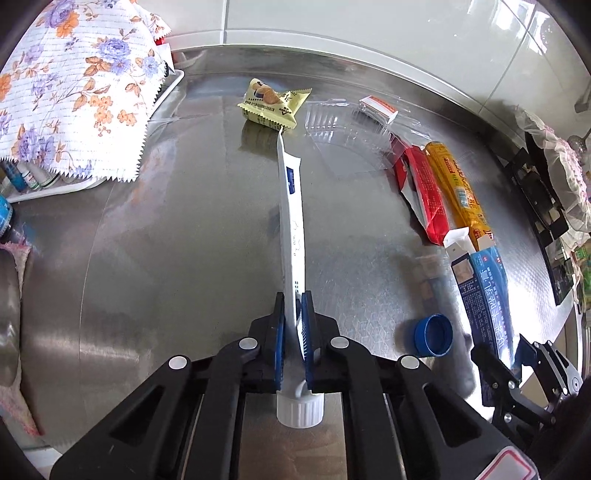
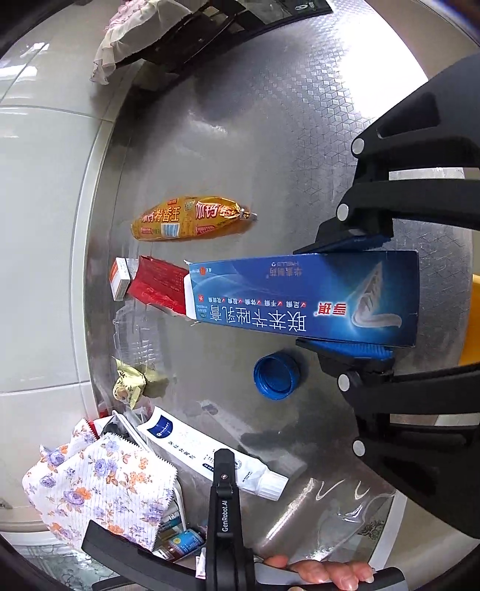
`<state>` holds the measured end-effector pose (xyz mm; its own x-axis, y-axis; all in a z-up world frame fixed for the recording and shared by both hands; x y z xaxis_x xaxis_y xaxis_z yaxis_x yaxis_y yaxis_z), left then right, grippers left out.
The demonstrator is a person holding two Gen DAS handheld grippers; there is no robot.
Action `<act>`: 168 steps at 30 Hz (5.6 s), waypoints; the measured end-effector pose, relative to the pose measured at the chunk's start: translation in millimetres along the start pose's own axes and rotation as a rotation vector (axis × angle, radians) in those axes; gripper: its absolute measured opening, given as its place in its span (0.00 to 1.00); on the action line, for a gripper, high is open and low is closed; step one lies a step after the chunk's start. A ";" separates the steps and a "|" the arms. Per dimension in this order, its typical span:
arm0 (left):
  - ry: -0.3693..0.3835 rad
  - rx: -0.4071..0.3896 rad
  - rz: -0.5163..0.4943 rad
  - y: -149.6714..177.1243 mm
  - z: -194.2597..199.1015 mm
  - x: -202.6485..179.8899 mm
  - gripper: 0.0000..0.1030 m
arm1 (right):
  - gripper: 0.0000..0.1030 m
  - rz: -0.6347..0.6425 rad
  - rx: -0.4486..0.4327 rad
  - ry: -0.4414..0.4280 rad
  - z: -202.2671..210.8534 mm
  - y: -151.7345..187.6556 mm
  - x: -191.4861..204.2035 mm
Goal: Collect trash
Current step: 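Carry the tube and box down over the yellow bin and open both tools, then raise both tools from the bin back toward the counter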
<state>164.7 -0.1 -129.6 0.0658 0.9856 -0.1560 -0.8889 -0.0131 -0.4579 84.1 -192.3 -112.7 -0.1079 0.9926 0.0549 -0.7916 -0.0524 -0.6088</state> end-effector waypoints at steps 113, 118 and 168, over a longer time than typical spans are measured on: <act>0.012 0.648 -0.340 316.1 -148.5 -47.3 0.28 | 0.53 0.114 0.704 -0.249 -106.9 287.4 -0.6; 0.006 0.617 -0.310 310.1 -143.0 -48.3 0.49 | 0.56 0.080 0.686 -0.238 -100.3 285.5 -9.4; -0.092 -0.190 -0.174 156.2 146.4 -68.5 0.95 | 0.93 -0.169 -0.181 0.067 164.8 85.2 -27.4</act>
<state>-45.0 -45.0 -62.4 0.1610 0.9868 0.0153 -0.7663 0.1347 -0.6282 -79.5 -241.9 -35.7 0.0620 0.9909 0.1194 -0.6739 0.1298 -0.7274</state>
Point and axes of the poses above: each gripper's, at about its wrist camera, not at the fingertips, and z roughly against the way its jaws point, x to its left, y to its underside, the point moved 2 cm from there along -z, roughly the way its jaws point, and after that the axes turned 1 degree about -x, right-handed, at the moved point
